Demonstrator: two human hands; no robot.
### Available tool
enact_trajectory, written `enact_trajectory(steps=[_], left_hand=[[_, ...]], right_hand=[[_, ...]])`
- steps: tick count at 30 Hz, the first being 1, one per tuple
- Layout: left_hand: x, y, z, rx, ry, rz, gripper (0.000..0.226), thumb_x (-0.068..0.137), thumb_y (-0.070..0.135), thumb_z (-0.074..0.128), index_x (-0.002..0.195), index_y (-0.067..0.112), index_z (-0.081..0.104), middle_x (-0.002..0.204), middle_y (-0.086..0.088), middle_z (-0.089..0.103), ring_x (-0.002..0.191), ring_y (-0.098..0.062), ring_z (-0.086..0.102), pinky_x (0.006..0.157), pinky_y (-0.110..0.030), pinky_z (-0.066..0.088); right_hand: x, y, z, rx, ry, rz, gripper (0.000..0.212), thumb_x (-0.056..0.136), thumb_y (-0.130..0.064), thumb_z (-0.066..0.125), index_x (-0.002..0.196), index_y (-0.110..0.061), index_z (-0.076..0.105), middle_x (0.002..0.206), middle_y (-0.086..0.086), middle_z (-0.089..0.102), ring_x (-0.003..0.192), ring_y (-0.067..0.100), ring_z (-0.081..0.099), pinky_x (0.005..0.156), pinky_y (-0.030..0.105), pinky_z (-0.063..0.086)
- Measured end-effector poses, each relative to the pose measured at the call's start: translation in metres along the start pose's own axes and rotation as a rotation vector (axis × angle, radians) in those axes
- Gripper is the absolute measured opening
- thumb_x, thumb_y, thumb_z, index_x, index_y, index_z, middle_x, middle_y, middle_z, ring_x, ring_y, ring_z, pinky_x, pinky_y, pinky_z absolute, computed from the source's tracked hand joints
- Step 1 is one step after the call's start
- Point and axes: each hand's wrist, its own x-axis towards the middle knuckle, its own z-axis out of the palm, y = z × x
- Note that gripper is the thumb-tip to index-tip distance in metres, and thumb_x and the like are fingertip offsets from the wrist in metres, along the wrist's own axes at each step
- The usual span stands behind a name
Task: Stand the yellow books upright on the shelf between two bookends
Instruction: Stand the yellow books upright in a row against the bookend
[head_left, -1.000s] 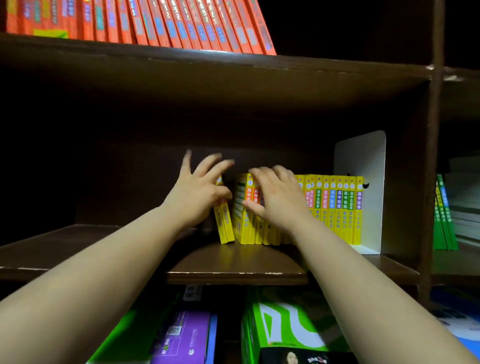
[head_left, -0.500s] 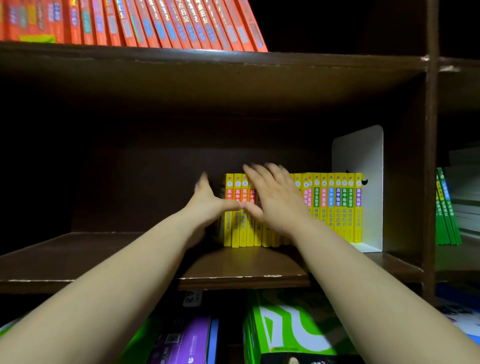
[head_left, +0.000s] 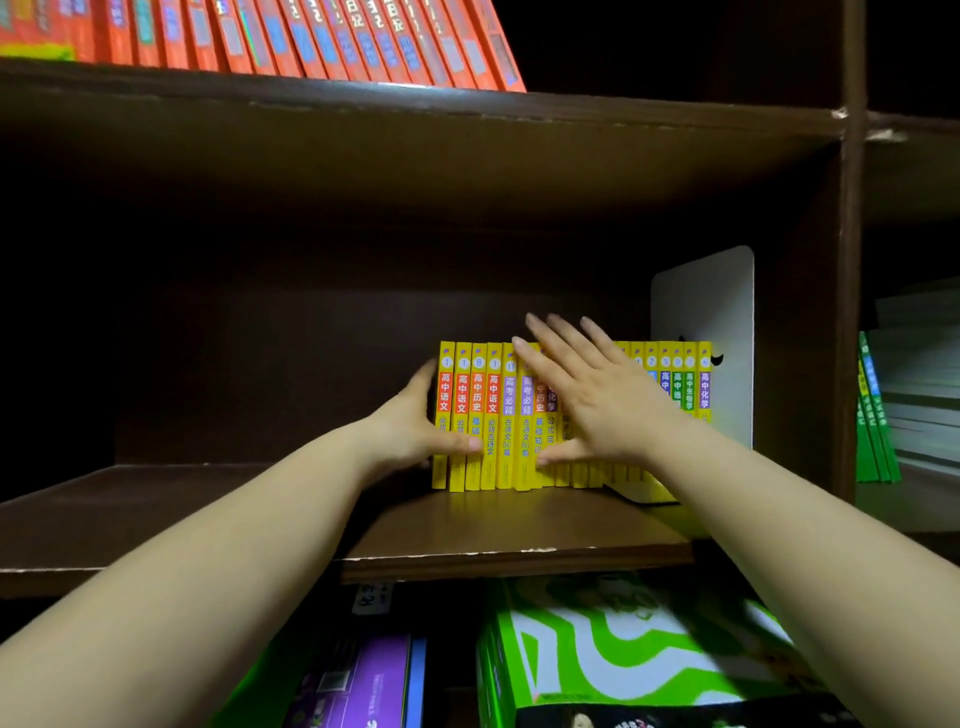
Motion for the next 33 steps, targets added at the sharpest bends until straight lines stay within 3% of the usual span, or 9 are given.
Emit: enact_trajectory(steps=[4,9,12,17,20,23,27,33], left_hand=[[0.002,-0.003,0.002,0.089,0.067,0.035,0.099,0.069,0.013,0.074,0.142,0.024,0.008,0.136,-0.006,0.046,0.115,-0.021,0.051,0.090,-0.032,0.044],[0.002,-0.002,0.003,0.145,0.081,0.047,0.097,0.070,0.016,0.074,0.142,0.023,0.010,0.136,-0.006,0.046,0.117,-0.022,0.050,0.087,-0.030,0.042],[0.001,0.000,0.003,0.135,0.066,0.055,0.094,0.071,0.015,0.073,0.141,0.023,0.012,0.136,-0.007,0.046,0.115,-0.020,0.050,0.093,-0.031,0.041],[-0.006,0.001,0.001,0.018,0.000,-0.037,0.087,0.076,0.011,0.067,0.141,0.025,0.011,0.122,-0.001,0.048,0.100,-0.015,0.053,0.074,-0.029,0.048],[-0.009,0.000,0.000,-0.125,0.063,-0.116,0.071,0.080,-0.003,0.058,0.137,0.016,0.020,0.134,-0.010,0.043,0.113,-0.025,0.051,0.082,-0.038,0.049],[-0.011,0.000,-0.001,-0.166,0.088,-0.134,0.063,0.081,-0.009,0.052,0.133,0.013,0.025,0.135,-0.015,0.042,0.118,-0.031,0.049,0.079,-0.036,0.048],[-0.014,0.003,-0.006,-0.126,0.115,-0.127,0.055,0.084,-0.003,0.052,0.133,0.013,0.031,0.135,-0.011,0.044,0.116,-0.027,0.049,0.072,-0.030,0.045],[-0.019,0.006,-0.004,-0.059,0.135,-0.092,0.061,0.084,0.004,0.056,0.136,0.012,0.026,0.139,-0.008,0.041,0.112,-0.020,0.047,0.081,-0.033,0.041]], right_hand=[[0.004,-0.005,0.002,-0.016,0.003,0.038,0.105,0.068,-0.076,0.045,0.122,-0.030,-0.033,0.155,0.008,-0.017,0.143,0.026,-0.015,0.108,0.036,-0.021],[-0.003,-0.015,0.003,-0.048,-0.003,-0.071,0.086,0.084,-0.062,0.038,0.123,-0.030,-0.032,0.135,0.002,-0.035,0.126,0.023,-0.034,0.105,0.034,-0.023],[-0.002,-0.014,0.001,-0.074,-0.032,-0.064,0.078,0.087,-0.059,0.032,0.123,-0.031,-0.031,0.142,0.003,-0.033,0.127,0.022,-0.033,0.104,0.035,-0.023],[0.001,-0.018,-0.006,-0.135,-0.088,-0.029,0.079,0.090,-0.055,0.030,0.130,-0.022,-0.029,0.154,0.010,-0.019,0.141,0.028,-0.019,0.104,0.037,-0.024],[-0.002,-0.028,-0.010,-0.123,-0.050,-0.007,0.075,0.092,-0.045,0.031,0.142,-0.013,-0.016,0.153,0.010,-0.020,0.142,0.026,-0.017,0.108,0.038,-0.021],[-0.008,-0.035,-0.012,-0.063,-0.065,-0.071,0.069,0.092,-0.034,0.032,0.143,-0.019,-0.012,0.147,0.004,-0.027,0.141,0.024,-0.018,0.104,0.036,-0.024],[-0.009,-0.037,-0.013,-0.057,-0.103,-0.087,0.060,0.095,-0.023,0.025,0.144,-0.025,-0.010,0.155,0.004,-0.017,0.141,0.025,-0.019,0.103,0.037,-0.025],[-0.004,-0.048,-0.018,-0.029,-0.093,-0.080,0.058,0.095,-0.019,0.023,0.144,-0.026,-0.006,0.156,0.004,-0.013,0.142,0.025,-0.017,0.104,0.036,-0.023]])
